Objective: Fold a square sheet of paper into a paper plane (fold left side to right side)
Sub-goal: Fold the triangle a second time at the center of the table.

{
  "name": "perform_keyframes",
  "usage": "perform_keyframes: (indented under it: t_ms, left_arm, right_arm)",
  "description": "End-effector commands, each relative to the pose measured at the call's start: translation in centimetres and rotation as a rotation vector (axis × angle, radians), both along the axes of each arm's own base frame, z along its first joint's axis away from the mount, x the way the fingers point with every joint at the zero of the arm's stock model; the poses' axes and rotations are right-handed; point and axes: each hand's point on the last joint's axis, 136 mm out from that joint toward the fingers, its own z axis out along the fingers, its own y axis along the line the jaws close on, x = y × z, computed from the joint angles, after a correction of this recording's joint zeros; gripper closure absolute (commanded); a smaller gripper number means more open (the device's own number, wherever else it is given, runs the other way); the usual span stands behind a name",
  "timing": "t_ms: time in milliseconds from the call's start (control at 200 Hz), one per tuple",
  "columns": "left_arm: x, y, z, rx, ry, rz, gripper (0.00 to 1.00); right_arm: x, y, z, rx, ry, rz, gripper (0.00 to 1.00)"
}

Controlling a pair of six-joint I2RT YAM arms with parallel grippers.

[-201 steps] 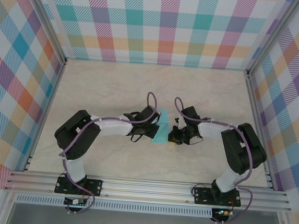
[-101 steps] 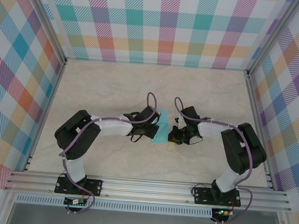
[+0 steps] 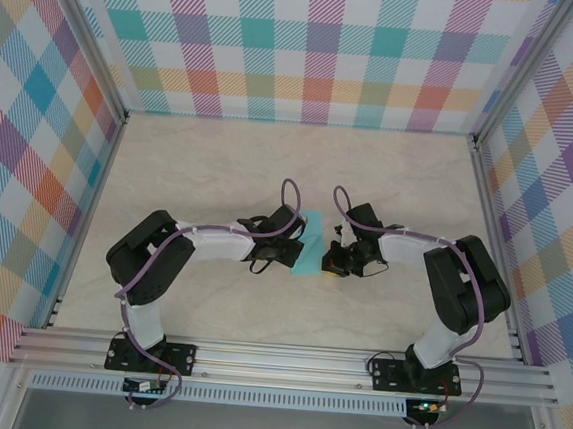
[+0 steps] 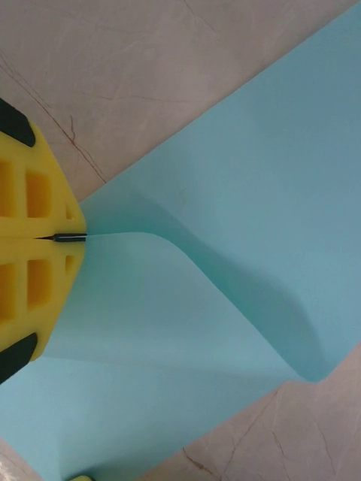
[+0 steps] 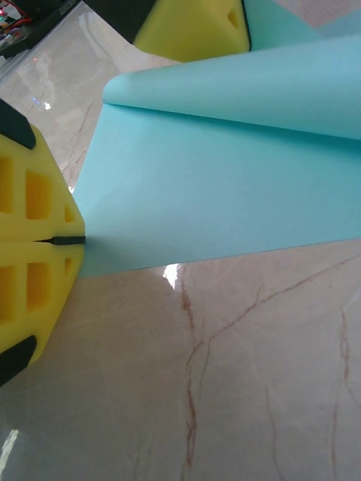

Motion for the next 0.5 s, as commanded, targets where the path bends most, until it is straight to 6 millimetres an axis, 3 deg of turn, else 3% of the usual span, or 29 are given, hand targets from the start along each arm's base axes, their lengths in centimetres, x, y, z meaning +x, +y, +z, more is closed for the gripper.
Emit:
perform_keyframes:
  t_ms: [0,295,495]
  left_arm:
    - [0.4,0.9,-1.0,0.020,0.005,0.021,1.00]
    - [0.2,0.9,-1.5,0.019,0.013,0.017,1.00]
    - [0.0,1.0,-1.6,0.023,0.019,0.015,1.00]
  right_arm:
    - [-1.2,-0.8,-0.8,-0.042,0.023,0.013,0.96]
    - [1.7,0.9,4.3,0.173,-0.081,-0.057,0.97]
    - [4.6,3.1,5.3,0.281,-0.124,-0.084,1.00]
